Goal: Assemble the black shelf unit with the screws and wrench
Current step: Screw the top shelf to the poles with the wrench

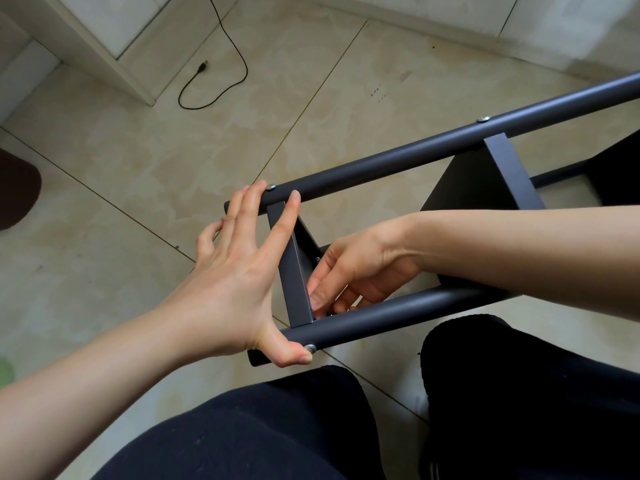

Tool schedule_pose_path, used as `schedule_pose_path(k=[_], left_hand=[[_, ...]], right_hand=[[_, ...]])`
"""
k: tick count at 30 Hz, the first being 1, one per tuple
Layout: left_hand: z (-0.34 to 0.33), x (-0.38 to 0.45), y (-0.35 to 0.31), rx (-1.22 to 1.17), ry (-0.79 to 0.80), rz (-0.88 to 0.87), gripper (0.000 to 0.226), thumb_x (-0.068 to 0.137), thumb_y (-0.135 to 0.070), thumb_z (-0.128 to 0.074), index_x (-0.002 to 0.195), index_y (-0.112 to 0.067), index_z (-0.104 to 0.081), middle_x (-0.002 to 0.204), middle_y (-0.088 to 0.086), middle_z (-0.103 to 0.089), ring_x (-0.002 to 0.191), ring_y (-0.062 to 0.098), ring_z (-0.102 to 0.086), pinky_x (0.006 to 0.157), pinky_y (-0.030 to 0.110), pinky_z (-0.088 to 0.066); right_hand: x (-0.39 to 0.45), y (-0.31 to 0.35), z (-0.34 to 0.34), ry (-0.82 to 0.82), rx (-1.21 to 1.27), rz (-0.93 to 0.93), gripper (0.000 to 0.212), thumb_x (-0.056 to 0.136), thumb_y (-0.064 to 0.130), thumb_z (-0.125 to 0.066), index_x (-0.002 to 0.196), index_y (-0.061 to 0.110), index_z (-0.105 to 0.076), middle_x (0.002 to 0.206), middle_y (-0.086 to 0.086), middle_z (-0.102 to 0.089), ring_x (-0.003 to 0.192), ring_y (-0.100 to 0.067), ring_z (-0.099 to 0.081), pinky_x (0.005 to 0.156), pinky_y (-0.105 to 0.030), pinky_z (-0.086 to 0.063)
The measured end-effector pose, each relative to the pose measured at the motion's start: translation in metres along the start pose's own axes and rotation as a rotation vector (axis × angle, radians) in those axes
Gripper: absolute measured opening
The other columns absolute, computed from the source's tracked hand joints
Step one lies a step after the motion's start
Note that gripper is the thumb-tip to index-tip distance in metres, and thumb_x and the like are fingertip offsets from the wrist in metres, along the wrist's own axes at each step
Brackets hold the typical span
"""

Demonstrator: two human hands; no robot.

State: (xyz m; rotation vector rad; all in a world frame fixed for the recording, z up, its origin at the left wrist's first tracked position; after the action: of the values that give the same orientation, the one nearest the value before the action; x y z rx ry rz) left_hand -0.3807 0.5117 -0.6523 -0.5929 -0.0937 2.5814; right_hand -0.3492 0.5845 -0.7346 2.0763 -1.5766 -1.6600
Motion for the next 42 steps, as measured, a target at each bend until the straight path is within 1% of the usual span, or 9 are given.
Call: schedule_pose_path(k=[5, 13, 16, 21, 24, 27, 32, 37, 42], left_hand=[[-0.0005, -0.0002, 0.0004, 0.011, 0.004, 0.003, 0.162, 0.023, -0.092, -0.051, 0.149, -0.037, 0.034, 0.158, 0.001, 0.034, 0.148, 0.022, 0.033, 0.12, 0.05, 0.001], [-0.0014, -0.0001, 0.0002, 0.005, 0.007, -0.005, 0.16, 0.023, -0.093, -0.05, 0.147, -0.038, 0.036, 0.157, 0.002, 0.036, 0.147, 0.024, 0.036, 0.12, 0.05, 0.002], [-0.0015, 0.0001, 0.0, 0.005, 0.007, -0.006, 0.161, 0.023, -0.092, -0.05, 0.148, -0.037, 0.036, 0.157, 0.002, 0.036, 0.147, 0.024, 0.035, 0.12, 0.05, 0.002], [-0.0017, 0.0001, 0.0004, 0.01, 0.008, -0.006, 0.162, 0.023, -0.092, -0.05, 0.15, -0.034, 0.033, 0.158, 0.004, 0.034, 0.148, 0.025, 0.034, 0.12, 0.051, 0.0], [-0.0019, -0.0001, 0.0007, 0.013, 0.01, -0.004, 0.162, 0.024, -0.093, -0.049, 0.15, -0.035, 0.033, 0.158, 0.004, 0.035, 0.148, 0.026, 0.033, 0.12, 0.052, 0.001], [-0.0022, 0.0001, 0.0006, 0.016, 0.007, -0.007, 0.161, 0.024, -0.093, -0.049, 0.149, -0.036, 0.034, 0.158, 0.003, 0.034, 0.149, 0.026, 0.032, 0.12, 0.051, 0.001], [-0.0024, 0.0005, 0.0006, 0.027, 0.007, -0.007, 0.162, 0.024, -0.093, -0.049, 0.15, -0.035, 0.033, 0.158, 0.004, 0.033, 0.149, 0.027, 0.031, 0.12, 0.052, 0.0], [-0.0027, 0.0004, 0.0001, 0.016, 0.016, -0.002, 0.161, 0.024, -0.092, -0.049, 0.148, -0.035, 0.035, 0.157, 0.003, 0.036, 0.147, 0.025, 0.035, 0.12, 0.05, 0.003], [-0.0019, 0.001, 0.0001, 0.016, 0.018, 0.002, 0.16, 0.023, -0.093, -0.047, 0.146, -0.036, 0.038, 0.156, 0.003, 0.037, 0.146, 0.024, 0.036, 0.12, 0.05, 0.003]], right_hand=[[0.0027, -0.0067, -0.0026, 0.001, 0.046, -0.066, 0.018, 0.098, 0.015, -0.057, 0.083, 0.007, -0.064, 0.068, -0.002, -0.064, 0.054, -0.008, -0.06, 0.053, -0.018, -0.052], [0.0, -0.0062, -0.0029, 0.03, 0.001, -0.076, 0.016, 0.095, 0.016, -0.059, 0.081, 0.01, -0.065, 0.066, 0.002, -0.064, 0.053, -0.006, -0.055, 0.054, -0.016, -0.049], [0.0042, -0.0091, -0.0039, 0.0, 0.018, -0.083, 0.014, 0.097, 0.017, -0.057, 0.087, 0.009, -0.063, 0.071, -0.001, -0.063, 0.055, -0.008, -0.059, 0.053, -0.018, -0.052], [0.0034, -0.0049, -0.0051, 0.007, 0.029, -0.067, 0.01, 0.097, 0.016, -0.056, 0.096, 0.009, -0.063, 0.07, 0.001, -0.064, 0.054, -0.006, -0.056, 0.053, -0.017, -0.05], [0.0001, -0.0076, -0.0058, 0.047, 0.021, -0.095, 0.015, 0.096, 0.018, -0.055, 0.086, 0.012, -0.064, 0.072, 0.001, -0.063, 0.056, -0.007, -0.053, 0.054, -0.015, -0.048], [0.0018, -0.0093, -0.0055, 0.038, 0.021, -0.095, 0.021, 0.098, 0.018, -0.054, 0.08, 0.011, -0.064, 0.065, 0.002, -0.064, 0.052, -0.006, -0.056, 0.05, -0.015, -0.048], [0.0053, -0.0068, -0.0046, -0.005, 0.022, -0.06, 0.012, 0.097, 0.016, -0.055, 0.093, 0.009, -0.064, 0.07, 0.0, -0.065, 0.054, -0.008, -0.059, 0.054, -0.018, -0.051], [-0.0001, -0.0096, -0.0049, 0.055, 0.028, -0.096, 0.018, 0.097, 0.024, -0.056, 0.086, 0.013, -0.066, 0.071, 0.002, -0.064, 0.057, -0.006, -0.056, 0.056, -0.017, -0.048], [0.0021, -0.0094, -0.0034, 0.032, 0.023, -0.078, 0.021, 0.097, 0.019, -0.057, 0.08, 0.012, -0.067, 0.065, 0.002, -0.064, 0.054, -0.006, -0.059, 0.053, -0.016, -0.049]])
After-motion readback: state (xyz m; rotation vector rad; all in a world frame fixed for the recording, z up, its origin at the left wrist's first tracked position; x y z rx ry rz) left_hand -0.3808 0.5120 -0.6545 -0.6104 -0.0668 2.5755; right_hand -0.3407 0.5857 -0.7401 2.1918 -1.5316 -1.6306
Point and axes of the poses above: each hand's wrist, its own x-axis towards the middle knuckle, its own z-axis out of the back of the hand, y = z × x, the point moved 10 cm from there along x, towards the middle knuckle
